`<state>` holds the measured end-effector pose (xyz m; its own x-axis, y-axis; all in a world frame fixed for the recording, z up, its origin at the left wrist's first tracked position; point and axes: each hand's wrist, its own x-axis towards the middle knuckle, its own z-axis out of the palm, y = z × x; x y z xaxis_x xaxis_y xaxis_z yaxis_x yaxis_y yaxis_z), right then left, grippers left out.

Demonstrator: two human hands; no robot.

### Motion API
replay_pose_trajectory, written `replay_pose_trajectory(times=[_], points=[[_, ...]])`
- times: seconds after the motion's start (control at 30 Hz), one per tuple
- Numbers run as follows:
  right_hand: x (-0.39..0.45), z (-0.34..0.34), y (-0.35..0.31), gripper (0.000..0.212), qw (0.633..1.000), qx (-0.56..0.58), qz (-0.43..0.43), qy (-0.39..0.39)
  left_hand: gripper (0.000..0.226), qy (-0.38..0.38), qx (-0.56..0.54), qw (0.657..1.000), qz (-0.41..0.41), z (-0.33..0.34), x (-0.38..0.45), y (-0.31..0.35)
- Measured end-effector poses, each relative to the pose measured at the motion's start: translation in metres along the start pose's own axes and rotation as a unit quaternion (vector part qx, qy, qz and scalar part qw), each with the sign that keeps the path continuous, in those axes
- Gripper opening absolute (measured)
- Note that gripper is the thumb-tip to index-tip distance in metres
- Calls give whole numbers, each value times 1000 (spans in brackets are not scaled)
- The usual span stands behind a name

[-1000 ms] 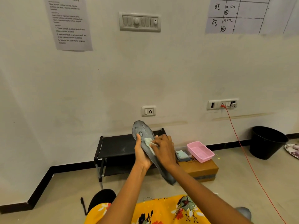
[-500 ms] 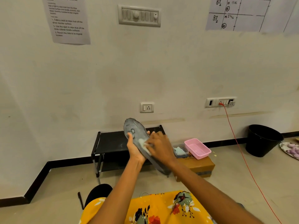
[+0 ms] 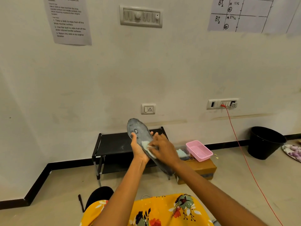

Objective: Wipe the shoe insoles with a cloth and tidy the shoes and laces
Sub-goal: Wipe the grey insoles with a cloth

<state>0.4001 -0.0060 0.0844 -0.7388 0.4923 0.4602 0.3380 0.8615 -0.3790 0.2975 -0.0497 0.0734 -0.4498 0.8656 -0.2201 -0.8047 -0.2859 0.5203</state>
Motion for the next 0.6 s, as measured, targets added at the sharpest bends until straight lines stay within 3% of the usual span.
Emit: replay_pose_trajectory(times=[0.07,0.17,0.23,0.33,0.4,0.5,0.6], points=[[-4,0,3,21,998,48,27,-3,80,-2,-7,1000,9,-3,0,6],[-6,2,11,16,969,173,159,72,82,-14,2,999,34,3,3,9],[-7,7,10,13,955,227,170,89,83,-23,12,999,38,9,2,10],[-6,10,6,13,946,237,185,121,84,-34,47,998,11,11,-7,1],[-2,13,8,17,955,182,200,119,77,-21,45,999,0,9,-12,-10],[-2,17,2,22,988,29,127,78,71,-11,20,1000,-6,2,-12,-14],[-13,13,-7,25,999,33,-20,29,73,-9,-10,1000,3,-8,-8,-4]])
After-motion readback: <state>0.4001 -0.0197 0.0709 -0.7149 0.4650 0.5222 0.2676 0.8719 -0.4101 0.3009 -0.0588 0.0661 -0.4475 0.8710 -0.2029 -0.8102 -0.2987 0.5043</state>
